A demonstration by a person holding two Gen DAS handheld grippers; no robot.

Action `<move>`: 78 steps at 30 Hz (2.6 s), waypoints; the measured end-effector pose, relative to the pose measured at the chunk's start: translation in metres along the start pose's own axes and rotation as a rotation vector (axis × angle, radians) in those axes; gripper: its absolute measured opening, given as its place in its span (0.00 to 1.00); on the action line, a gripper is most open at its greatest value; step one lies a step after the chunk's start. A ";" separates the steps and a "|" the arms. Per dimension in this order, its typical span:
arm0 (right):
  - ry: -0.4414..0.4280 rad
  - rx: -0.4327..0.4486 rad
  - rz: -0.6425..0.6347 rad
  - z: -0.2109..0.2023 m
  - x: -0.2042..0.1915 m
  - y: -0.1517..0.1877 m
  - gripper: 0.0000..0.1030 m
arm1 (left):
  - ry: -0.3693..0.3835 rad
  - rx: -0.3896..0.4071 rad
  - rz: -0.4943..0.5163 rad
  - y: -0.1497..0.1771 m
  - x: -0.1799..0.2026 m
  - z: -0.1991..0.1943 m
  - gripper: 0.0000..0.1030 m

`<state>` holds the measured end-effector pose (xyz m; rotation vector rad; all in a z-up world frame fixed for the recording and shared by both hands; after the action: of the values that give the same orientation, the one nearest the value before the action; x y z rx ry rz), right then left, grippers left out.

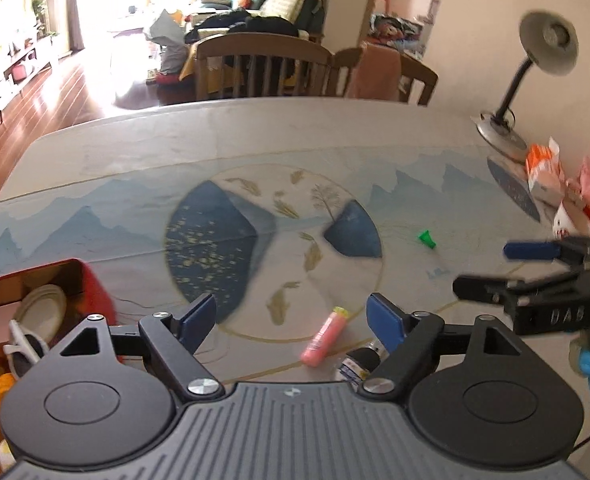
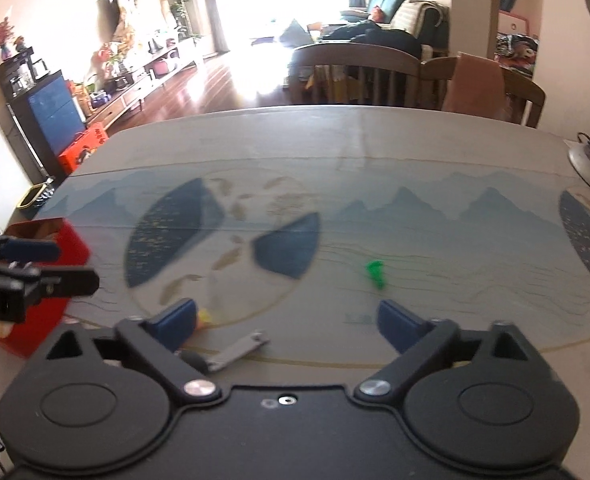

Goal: Organize rigid objects
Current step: 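Move both grippers back over the remaining items on the table, then lower left gripper onto eye-drop bottle while right gripper approaches green pushpin, then grasp the eye-drop bottle with left gripper while right gripper grasps the green pushpin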

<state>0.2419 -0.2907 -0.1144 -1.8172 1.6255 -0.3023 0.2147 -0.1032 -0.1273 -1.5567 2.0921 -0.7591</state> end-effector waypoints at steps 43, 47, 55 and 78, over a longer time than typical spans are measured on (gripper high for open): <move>0.051 -0.068 -0.140 0.095 0.063 -0.021 0.06 | -0.020 -0.177 0.052 0.055 0.063 0.069 0.41; 0.058 -0.059 -0.147 0.092 0.064 -0.018 0.05 | -0.018 -0.175 0.041 0.056 0.062 0.068 0.41; 0.024 -0.043 -0.110 0.075 0.061 -0.014 0.05 | -0.013 -0.169 0.020 0.056 0.059 0.062 0.40; -0.205 -0.013 -0.154 -0.001 -0.047 -0.011 0.05 | -0.102 -0.017 -0.173 0.030 -0.010 -0.024 0.40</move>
<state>0.2406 -0.2466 -0.0943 -1.9194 1.3541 -0.1659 0.1806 -0.0827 -0.1286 -1.7645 1.9141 -0.7057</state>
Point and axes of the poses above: each gripper's, at about its wrist camera, not at the fingertips, and z roughly the way its jaws point, x to its right, y to its underside, the point moved 9 cm from there along z, roughly the way its jaws point, and after that the axes turned 12 degrees about z, right-handed, at the moved point
